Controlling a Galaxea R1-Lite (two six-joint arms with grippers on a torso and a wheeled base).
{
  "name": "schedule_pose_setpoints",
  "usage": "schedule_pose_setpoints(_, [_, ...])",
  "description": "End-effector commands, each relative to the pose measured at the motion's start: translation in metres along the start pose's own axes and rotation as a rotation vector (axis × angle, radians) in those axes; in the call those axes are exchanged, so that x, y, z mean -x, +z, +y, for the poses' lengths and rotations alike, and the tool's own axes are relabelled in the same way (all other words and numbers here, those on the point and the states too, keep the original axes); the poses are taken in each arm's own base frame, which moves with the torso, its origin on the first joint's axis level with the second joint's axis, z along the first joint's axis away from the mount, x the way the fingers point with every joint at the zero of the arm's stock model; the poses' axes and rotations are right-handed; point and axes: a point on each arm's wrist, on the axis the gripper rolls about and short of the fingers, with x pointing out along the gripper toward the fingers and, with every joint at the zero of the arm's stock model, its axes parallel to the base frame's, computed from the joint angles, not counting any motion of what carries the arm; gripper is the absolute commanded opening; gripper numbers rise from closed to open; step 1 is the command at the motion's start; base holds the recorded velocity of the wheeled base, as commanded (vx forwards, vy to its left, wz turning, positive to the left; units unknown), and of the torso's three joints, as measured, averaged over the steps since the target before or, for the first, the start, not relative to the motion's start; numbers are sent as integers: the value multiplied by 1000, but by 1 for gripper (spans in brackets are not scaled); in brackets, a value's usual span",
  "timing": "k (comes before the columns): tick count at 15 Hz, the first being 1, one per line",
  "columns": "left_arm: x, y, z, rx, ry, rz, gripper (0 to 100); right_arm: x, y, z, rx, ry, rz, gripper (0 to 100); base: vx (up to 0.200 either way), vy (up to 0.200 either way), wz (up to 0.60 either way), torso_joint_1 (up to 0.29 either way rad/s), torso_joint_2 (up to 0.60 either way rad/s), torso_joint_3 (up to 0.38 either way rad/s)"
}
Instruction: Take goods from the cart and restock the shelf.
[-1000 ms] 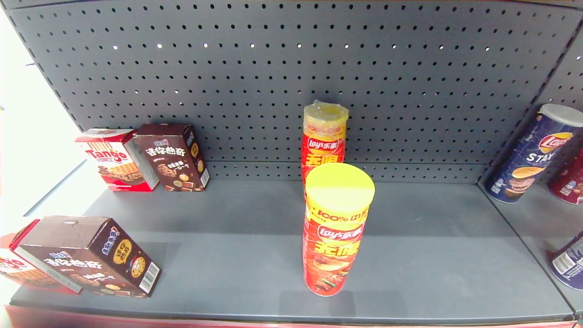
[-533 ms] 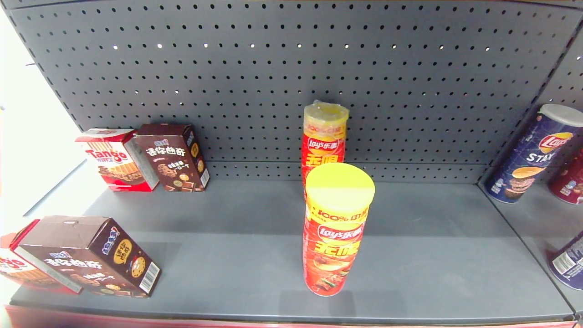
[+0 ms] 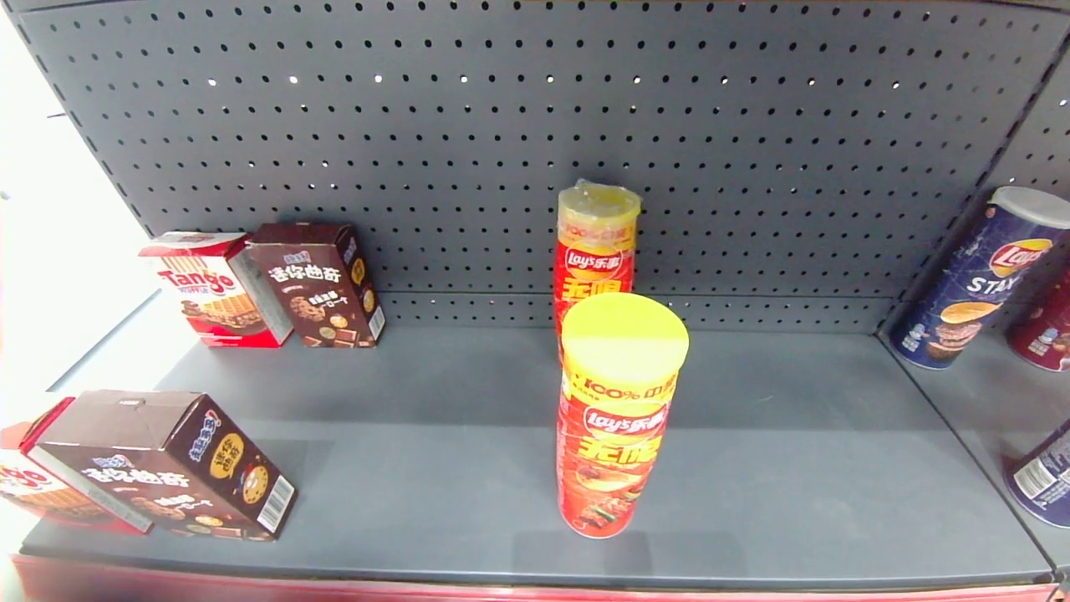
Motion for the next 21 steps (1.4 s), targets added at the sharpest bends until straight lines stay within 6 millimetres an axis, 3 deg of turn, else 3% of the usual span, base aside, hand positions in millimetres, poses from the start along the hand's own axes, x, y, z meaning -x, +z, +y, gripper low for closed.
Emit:
schedule_pose_setpoints(1, [0, 0, 0, 0, 1, 1, 100, 0, 0, 0, 2, 0, -1, 100, 0, 0, 0, 0, 0, 0])
schedule_pose_setpoints(15, [0, 0, 0, 3, 1, 1, 100, 0, 0, 0, 0, 0, -1, 100, 0, -29, 0, 0, 1, 0])
schedule_pose_setpoints(17, [0, 0, 0, 3, 1, 1, 100, 0, 0, 0, 0, 0, -1, 100, -200, 0, 0, 7, 5, 5])
schedule_pose_setpoints(21, [0, 0, 0, 3, 1, 1, 100, 0, 0, 0, 0, 0, -1, 100, 0, 0, 0, 0, 0, 0])
